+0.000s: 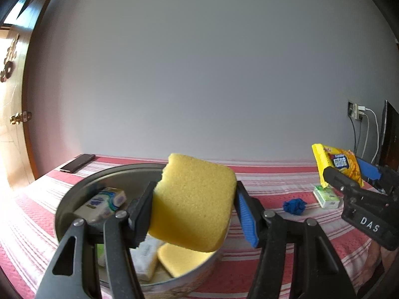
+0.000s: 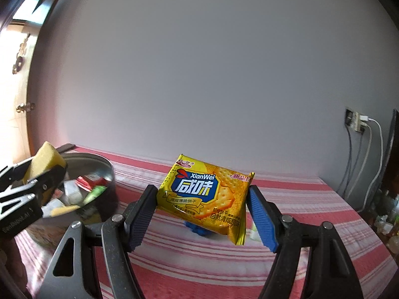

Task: Organize objects
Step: 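Lift and carry the sponge and XianWei packet in both grippers over the tin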

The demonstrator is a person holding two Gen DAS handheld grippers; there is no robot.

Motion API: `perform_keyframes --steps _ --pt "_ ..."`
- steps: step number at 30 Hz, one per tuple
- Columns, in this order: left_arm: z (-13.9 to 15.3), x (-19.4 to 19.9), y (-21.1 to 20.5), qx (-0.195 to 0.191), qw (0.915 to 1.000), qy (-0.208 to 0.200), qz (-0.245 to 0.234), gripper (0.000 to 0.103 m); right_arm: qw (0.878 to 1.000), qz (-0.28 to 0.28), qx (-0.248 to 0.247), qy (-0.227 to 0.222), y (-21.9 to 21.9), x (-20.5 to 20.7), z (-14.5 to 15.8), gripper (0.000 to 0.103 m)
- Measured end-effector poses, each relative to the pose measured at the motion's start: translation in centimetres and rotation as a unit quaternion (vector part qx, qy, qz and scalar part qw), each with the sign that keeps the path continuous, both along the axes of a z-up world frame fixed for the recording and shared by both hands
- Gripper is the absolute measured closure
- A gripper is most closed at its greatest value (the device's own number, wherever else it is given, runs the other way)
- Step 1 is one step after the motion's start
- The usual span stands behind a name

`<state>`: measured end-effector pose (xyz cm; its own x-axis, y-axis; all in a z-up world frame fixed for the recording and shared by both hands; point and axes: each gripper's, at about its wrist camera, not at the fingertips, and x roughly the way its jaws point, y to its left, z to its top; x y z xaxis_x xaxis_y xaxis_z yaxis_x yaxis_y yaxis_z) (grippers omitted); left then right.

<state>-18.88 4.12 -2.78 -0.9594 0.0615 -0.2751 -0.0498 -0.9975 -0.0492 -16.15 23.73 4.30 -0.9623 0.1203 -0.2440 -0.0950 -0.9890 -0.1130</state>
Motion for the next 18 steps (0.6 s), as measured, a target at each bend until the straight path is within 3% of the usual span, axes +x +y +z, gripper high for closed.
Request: perform_keyframes --steps 18 --pt "0.6 -2.3 -8.7 -0.01 0.9938 -0.05 0.098 0.043 0.994 0.11 -0.004 -0.008 -7.4 -2.2 3.5 0.028"
